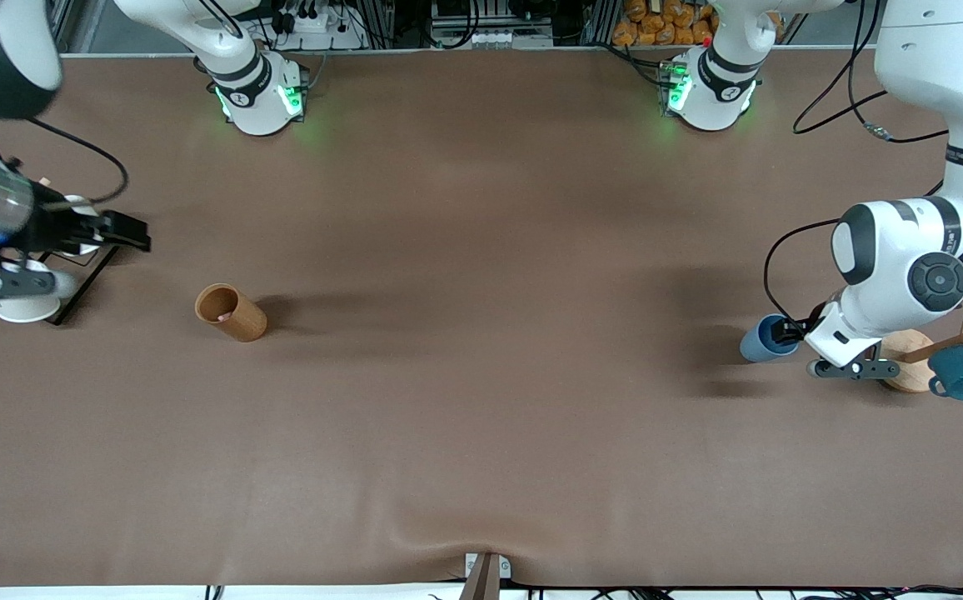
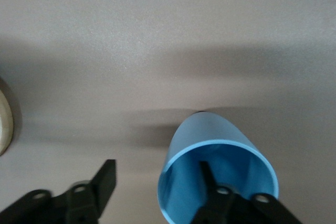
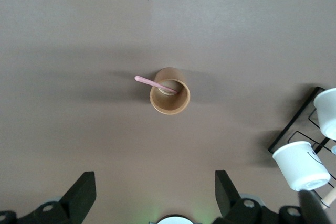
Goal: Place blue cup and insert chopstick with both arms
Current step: 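Grasp the blue cup with the left gripper while the right gripper grasps the chopstick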
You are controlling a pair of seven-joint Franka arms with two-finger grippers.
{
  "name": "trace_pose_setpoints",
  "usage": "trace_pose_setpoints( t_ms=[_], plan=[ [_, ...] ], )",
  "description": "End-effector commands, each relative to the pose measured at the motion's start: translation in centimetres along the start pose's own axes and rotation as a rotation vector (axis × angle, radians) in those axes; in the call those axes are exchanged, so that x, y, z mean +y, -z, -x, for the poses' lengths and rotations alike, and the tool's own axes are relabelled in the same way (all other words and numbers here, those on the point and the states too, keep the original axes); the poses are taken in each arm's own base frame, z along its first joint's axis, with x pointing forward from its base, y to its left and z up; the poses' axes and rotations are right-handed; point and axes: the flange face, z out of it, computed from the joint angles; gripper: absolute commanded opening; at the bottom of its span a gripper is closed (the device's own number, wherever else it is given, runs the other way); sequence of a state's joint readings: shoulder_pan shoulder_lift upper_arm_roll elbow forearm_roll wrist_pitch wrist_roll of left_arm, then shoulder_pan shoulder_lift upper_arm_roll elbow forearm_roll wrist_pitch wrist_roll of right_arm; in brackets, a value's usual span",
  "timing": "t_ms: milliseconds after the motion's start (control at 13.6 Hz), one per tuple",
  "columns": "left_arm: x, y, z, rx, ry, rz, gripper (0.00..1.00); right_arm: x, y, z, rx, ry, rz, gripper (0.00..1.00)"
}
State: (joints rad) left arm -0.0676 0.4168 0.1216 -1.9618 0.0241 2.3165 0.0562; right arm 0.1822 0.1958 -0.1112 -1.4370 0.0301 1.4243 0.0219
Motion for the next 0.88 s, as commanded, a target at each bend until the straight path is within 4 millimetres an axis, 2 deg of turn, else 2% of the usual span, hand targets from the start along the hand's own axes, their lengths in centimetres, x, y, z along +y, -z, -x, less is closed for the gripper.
trace_pose_setpoints(
  t_ms=[0, 147, 295, 442, 516, 663, 811],
  plan=[
    [0.2, 0.3, -0.4, 0.012, 0.003, 0.014, 0.00, -1.4, -2.3, -2.2, -0.004, 0.015, 0.022, 1.00],
    [0.9, 1.0, -0.4, 0.024, -0.009, 0.017, 0.00, -1.6, -5.3, -4.6, -0.015, 0.011, 0.031, 1.00],
    [3.4, 3.7, -0.4, 0.047, -0.054, 0.033, 0.00, -3.1, -7.8, -6.3, -0.012, -0.011, 0.067, 1.00],
    [8.1, 6.2, -0.1, 0.034, -0.114, 0.059, 0.00, -4.8, -11.0, -8.2, -0.011, -0.127, 0.113, 1.00],
    [10.3, 7.0, 0.0, 0.031, -0.124, 0.069, 0.00, -5.0, -11.9, -8.5, -0.016, -0.179, 0.135, 1.00],
    [16.4, 8.9, 0.4, 0.043, -0.141, 0.101, 0.00, -4.9, -13.3, -9.6, 0.000, -0.197, 0.153, 1.00],
    [22.7, 9.7, 1.7, 0.040, -0.172, 0.127, 0.00, -4.7, -15.1, -10.7, 0.006, -0.195, 0.162, 1.00]
  ],
)
